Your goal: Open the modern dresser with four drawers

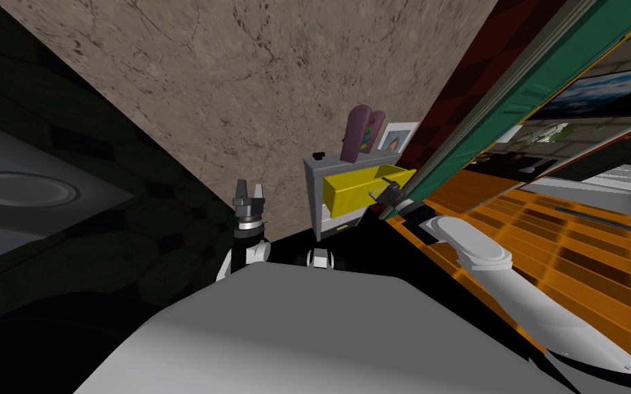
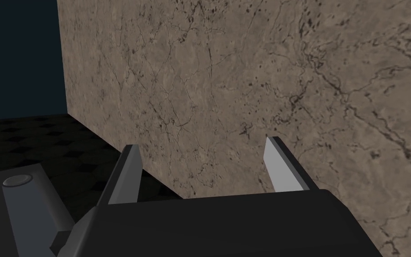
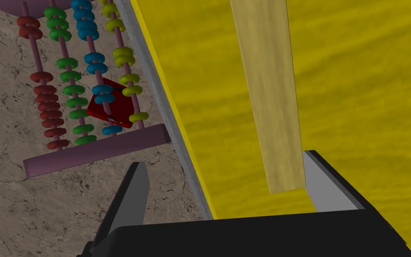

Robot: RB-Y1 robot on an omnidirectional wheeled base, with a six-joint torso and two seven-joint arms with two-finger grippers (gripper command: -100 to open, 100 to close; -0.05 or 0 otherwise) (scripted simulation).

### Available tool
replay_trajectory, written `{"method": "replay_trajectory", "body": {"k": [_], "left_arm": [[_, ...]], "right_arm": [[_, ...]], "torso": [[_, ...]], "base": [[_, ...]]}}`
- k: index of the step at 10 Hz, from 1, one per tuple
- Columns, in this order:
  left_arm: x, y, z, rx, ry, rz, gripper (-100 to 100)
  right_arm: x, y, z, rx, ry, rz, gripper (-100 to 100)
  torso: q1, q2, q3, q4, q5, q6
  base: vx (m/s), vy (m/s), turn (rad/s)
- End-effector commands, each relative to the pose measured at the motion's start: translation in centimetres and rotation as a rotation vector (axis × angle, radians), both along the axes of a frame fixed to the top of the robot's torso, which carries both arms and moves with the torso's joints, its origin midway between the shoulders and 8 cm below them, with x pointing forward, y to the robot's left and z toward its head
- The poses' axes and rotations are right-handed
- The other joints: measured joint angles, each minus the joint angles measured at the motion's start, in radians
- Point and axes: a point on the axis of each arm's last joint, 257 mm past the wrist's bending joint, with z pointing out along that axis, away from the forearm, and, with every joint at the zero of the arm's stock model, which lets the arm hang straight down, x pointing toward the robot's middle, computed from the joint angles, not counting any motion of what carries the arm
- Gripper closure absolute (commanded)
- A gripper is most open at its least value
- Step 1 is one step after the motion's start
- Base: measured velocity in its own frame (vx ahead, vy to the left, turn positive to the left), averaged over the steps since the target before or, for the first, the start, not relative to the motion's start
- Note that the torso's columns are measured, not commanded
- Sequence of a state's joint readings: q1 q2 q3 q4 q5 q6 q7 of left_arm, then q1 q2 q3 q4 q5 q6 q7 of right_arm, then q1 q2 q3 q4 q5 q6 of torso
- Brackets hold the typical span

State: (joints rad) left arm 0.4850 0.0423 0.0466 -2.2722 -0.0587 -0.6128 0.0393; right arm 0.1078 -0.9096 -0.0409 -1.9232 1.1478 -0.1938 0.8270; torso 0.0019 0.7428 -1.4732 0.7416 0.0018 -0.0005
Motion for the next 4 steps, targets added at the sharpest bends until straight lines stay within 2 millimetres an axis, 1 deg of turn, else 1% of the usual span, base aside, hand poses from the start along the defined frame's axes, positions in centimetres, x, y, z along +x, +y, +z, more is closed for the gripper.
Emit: {"method": "replay_trajectory", "body": {"k": [1, 4], "left_arm": [[0.0, 0.0, 0.0, 0.0, 0.0, 0.0, 0], [0.0, 0.0, 0.0, 0.0, 0.0, 0.0, 0]], "right_arm": [[-0.01, -0.04, -0.13, 0.0, 0.003, -0.001, 0], [-0.03, -0.14, -0.39, -0.001, 0.007, -0.003, 0]], "torso": [[0.0, -0.001, -0.001, -0.001, 0.0, 0.0], [-0.001, -0.003, -0.002, -0.002, -0.001, 0.0]], "base": [[0.0, 0.0, 0.0], [0.0, 0.0, 0.0]]}}
